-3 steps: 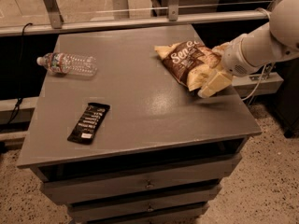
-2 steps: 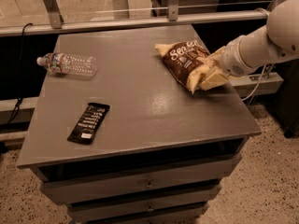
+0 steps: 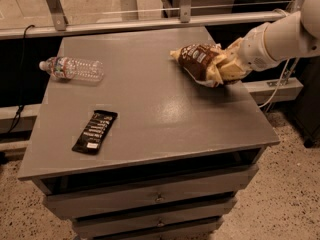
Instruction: Pick brown chip bag
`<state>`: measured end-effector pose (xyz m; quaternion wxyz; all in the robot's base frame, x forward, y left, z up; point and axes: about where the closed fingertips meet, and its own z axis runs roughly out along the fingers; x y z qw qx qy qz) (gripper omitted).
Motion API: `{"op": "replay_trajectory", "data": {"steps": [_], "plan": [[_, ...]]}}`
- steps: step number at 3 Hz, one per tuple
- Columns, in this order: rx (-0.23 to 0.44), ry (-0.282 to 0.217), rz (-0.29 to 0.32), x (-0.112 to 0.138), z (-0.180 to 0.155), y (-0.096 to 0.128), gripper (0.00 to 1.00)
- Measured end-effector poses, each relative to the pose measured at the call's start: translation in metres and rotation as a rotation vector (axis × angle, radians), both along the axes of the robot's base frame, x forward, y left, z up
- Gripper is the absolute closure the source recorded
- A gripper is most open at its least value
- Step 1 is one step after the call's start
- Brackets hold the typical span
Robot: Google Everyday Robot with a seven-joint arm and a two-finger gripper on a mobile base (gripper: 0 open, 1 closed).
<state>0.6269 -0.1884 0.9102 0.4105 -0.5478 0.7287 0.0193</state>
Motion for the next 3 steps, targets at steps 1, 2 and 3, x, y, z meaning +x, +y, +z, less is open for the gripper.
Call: {"op": "replay_trajectory", "data": {"steps": [1,2,3], "plan": [[0.061,-0.088,0.055,0.003,0.038,0.020,1.00],[0.128,-0.185,0.081,0.010,0.077,0.034,1.00],[0.185,-0.268,0.086,0.013,0.126,0.031,1.00]]}}
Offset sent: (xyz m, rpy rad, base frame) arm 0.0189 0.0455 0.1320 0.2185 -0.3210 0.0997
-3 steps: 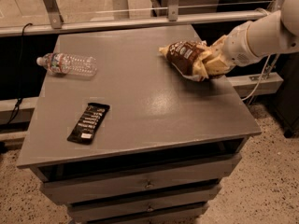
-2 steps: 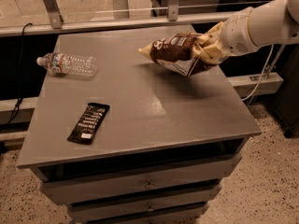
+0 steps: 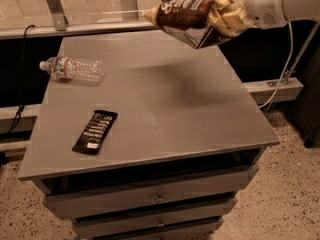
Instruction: Pick brown chip bag
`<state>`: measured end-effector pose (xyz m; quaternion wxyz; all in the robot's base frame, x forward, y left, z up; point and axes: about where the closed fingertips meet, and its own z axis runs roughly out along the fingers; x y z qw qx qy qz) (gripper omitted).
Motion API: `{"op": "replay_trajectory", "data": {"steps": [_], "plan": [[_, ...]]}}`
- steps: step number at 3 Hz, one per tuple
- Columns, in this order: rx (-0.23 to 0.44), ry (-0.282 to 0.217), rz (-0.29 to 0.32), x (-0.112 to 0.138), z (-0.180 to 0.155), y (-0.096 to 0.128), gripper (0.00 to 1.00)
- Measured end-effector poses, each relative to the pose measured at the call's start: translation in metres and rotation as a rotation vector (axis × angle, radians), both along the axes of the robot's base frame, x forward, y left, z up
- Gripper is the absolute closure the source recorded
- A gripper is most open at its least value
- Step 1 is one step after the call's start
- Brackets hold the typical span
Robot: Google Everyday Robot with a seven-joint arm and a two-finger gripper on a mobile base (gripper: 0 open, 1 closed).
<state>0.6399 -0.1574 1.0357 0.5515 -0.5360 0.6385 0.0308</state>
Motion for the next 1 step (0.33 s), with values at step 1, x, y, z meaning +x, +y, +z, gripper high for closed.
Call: {"op": "replay_trajectory", "data": {"steps": [1], "plan": [[0.009,-0.020,-0.002,0.0008,0.0123,-0.0012,1.00]]}}
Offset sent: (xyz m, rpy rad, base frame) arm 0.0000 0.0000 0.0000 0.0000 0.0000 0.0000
